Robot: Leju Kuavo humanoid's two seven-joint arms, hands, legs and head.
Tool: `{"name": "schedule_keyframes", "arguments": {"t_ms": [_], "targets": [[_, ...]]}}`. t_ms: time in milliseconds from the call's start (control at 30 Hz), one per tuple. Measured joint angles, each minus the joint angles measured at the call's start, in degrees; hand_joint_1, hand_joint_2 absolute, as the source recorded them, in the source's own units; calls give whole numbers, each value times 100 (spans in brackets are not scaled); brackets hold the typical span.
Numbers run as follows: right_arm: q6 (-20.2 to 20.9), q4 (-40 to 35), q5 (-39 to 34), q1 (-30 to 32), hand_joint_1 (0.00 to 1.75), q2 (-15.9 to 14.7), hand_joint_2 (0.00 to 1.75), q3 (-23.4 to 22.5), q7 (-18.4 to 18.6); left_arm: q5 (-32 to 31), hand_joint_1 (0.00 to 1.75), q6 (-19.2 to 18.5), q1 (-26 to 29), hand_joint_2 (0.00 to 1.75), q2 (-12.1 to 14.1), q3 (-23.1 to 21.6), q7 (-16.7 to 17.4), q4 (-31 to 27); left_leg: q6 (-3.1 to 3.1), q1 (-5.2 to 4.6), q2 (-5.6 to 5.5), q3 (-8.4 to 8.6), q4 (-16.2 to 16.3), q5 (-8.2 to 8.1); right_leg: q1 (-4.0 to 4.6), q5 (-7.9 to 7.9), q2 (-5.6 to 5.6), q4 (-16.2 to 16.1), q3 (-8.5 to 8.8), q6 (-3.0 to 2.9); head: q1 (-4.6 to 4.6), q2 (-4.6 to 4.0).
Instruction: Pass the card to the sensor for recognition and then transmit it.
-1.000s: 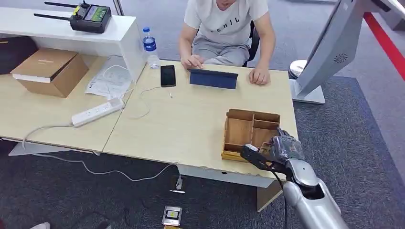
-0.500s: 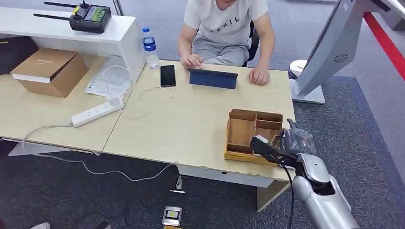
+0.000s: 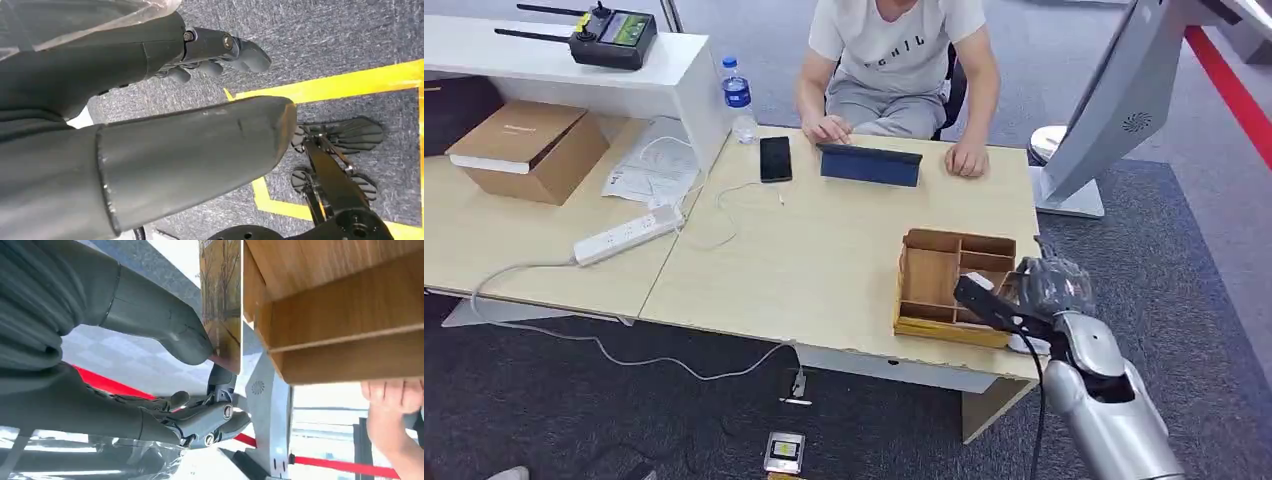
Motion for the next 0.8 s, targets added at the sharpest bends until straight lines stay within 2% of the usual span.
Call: {"name": "schedule_keyframes", "arguments": {"t_ms": [800], "targets": [[-7,-277,44,-68,175,50,175,-13,-24,114,0,24,4,0,-2,-2,105,-2,-1,0,0,0,0,0,1,0,0,1,0,0,0,0]]}}
